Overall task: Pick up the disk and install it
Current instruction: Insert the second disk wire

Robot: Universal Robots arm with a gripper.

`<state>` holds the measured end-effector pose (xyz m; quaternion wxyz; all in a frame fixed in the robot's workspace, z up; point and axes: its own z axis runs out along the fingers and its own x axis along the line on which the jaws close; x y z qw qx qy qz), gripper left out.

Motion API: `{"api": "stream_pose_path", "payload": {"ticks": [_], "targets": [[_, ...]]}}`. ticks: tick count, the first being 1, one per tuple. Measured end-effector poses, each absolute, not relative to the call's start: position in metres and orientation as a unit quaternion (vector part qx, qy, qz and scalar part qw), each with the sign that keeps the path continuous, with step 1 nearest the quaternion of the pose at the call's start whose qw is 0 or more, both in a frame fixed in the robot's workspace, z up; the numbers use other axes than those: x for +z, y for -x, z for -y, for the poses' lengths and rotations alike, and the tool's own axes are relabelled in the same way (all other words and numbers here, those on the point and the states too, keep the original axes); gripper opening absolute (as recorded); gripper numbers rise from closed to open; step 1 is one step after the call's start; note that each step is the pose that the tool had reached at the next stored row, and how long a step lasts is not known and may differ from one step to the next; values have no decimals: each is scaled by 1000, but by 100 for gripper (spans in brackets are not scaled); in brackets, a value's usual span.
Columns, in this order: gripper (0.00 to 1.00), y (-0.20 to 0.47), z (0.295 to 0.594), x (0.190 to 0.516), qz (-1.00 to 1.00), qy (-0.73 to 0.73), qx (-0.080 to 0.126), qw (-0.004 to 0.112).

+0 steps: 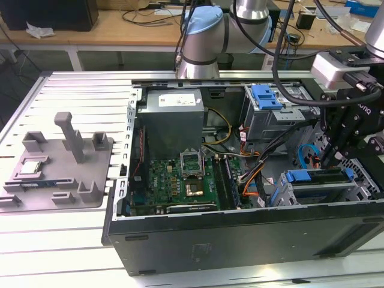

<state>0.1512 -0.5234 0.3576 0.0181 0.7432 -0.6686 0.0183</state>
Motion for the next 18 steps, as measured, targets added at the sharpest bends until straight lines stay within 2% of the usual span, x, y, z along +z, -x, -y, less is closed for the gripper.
{"api": "stream_pose_path", "payload": {"ticks": [18], "targets": [[16, -152, 523, 357, 688, -725, 18, 19]]}}
